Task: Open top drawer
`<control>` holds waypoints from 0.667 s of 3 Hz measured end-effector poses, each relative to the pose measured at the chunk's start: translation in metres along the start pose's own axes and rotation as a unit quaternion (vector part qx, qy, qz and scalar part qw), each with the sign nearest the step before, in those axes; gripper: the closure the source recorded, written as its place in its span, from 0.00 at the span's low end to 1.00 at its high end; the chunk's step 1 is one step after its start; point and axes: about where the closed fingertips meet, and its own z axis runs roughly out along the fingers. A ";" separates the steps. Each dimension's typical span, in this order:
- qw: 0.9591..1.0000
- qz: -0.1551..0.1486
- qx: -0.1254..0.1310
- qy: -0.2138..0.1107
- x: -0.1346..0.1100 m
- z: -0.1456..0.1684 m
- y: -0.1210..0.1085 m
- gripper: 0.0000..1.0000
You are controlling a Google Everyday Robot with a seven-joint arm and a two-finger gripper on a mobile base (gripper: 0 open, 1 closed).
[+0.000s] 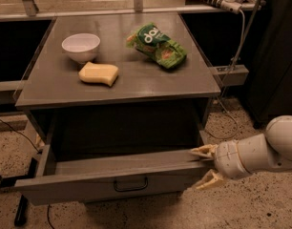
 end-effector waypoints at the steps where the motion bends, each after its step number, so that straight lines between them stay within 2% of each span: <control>1: 1.000 0.008 -0.014 0.008 0.006 0.016 0.005 0.00; 2: 1.000 0.008 -0.014 0.008 0.005 0.016 0.005 0.18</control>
Offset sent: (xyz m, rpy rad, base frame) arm -0.0006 0.0052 -0.0146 -0.0135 0.0294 0.0014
